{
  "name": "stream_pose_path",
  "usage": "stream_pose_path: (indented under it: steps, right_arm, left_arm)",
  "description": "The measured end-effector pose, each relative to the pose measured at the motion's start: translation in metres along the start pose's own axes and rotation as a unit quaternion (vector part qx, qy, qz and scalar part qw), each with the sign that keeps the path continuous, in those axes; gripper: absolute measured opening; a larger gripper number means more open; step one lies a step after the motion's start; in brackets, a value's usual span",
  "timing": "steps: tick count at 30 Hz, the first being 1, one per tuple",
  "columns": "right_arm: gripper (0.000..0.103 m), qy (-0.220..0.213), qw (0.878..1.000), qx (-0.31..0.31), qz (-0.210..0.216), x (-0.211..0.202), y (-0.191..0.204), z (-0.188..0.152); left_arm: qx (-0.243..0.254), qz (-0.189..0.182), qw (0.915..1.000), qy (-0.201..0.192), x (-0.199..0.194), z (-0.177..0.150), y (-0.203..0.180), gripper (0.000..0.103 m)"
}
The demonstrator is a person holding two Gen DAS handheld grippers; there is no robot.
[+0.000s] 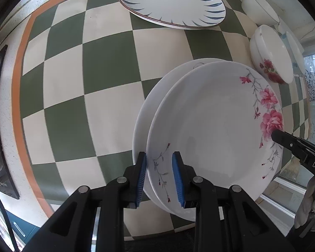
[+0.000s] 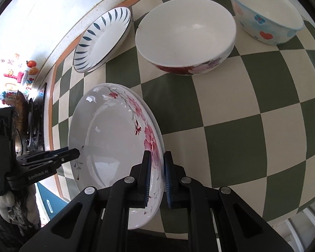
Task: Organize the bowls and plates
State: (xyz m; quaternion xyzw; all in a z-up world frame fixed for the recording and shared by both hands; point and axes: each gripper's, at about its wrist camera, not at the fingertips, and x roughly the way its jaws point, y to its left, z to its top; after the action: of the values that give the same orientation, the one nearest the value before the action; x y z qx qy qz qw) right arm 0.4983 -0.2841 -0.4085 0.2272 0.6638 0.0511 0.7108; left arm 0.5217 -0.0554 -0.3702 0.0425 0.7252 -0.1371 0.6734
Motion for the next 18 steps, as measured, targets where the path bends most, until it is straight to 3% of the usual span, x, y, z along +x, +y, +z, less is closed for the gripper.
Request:
stream_pose_path:
  steps: [4, 9, 15, 18]
  right_arm:
    - [0.015, 0.002, 1.0, -0.004, -0.006, -0.007, 0.004, 0.001]
    - [0.015, -0.015, 1.0, -0.01, 0.019, -0.035, 0.02, 0.011]
    - [0.015, -0.054, 0.997, -0.045, 0.039, -0.074, 0.063, 0.055]
    - [0.015, -0.061, 0.997, -0.047, 0.021, -0.076, 0.074, 0.095]
  left_arm:
    - [0.0, 0.018, 0.9997, -0.015, -0.016, -0.001, 0.0, 0.023]
    - [-0.018, -0.01, 0.9985, -0.051, -0.054, 0.011, 0.002, 0.023]
    - [-0.047, -0.03, 0.9927, -0.106, -0.099, 0.062, 0.024, 0.027]
    - [-0.071, -0.031, 0.9908, -0.111, -0.1, 0.1, 0.052, 0.029]
